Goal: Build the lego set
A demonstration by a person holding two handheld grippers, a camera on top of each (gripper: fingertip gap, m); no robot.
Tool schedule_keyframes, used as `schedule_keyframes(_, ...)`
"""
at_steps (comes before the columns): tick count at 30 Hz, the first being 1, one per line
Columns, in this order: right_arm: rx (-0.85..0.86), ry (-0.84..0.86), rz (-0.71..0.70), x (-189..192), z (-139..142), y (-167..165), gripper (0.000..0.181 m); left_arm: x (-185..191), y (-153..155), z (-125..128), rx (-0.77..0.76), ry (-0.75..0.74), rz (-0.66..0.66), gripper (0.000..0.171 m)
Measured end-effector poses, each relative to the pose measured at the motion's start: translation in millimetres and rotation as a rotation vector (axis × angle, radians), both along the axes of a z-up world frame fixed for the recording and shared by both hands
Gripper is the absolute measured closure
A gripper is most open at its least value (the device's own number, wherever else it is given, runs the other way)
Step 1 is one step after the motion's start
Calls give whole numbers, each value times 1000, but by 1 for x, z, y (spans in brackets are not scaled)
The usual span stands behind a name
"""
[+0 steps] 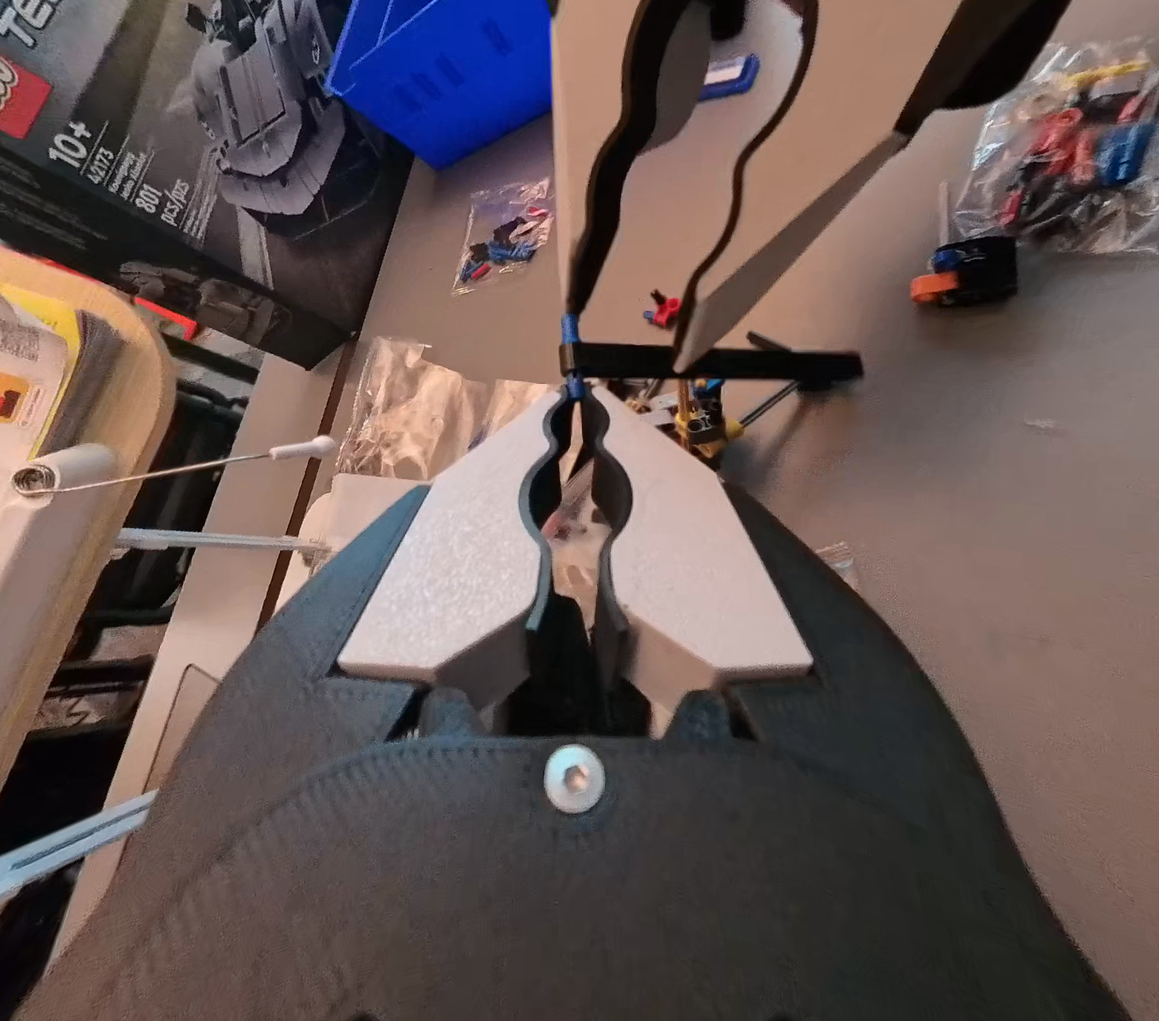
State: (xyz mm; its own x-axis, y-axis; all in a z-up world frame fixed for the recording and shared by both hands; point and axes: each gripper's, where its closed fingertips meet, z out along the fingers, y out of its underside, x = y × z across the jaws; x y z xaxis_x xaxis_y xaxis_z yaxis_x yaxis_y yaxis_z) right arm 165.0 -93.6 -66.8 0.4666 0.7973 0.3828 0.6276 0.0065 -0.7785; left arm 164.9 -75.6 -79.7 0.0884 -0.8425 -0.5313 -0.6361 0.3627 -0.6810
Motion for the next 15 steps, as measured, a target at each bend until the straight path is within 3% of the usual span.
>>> schedule_keyframes(5,-52,4,-41,3,-4,3,150,4,6,-2,12,10,74,170)
schedule_keyframes(7,-34,-12,-63,5,-4,4,165,6,5,1,7,-6,80,170)
schedule_keyframes(10,-72,21,-69,1,-4,3,154,8,3,6,-7,-29,89,170)
schedule_keyframes(15,-51,-24,-105,6,-12,10,170,14,-5,2,-11,-19,52,169)
